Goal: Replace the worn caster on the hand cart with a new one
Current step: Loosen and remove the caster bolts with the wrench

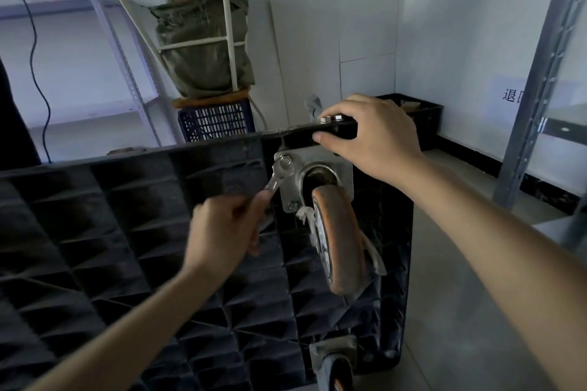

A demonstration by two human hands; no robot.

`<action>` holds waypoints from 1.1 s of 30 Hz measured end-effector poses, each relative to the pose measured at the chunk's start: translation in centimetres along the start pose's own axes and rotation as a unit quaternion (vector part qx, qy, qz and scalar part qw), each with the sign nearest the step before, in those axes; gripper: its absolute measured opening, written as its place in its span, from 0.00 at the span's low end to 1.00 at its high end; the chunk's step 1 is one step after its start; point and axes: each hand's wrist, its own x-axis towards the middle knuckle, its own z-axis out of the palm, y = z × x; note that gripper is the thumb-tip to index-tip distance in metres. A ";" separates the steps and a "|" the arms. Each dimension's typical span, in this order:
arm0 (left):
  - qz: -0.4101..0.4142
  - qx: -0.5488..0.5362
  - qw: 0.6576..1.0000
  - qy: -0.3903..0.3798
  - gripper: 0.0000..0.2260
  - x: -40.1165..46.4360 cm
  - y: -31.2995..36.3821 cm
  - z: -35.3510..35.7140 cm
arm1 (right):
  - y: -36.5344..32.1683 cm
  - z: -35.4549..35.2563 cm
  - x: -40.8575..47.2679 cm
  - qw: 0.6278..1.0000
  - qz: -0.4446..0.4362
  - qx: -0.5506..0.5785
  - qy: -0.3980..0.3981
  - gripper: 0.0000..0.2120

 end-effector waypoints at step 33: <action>0.283 0.459 0.841 -0.044 0.27 8.1 6.8 -9.3 | 0.0 0.2 -0.2 1.000 -0.008 -0.002 0.019 0.15</action>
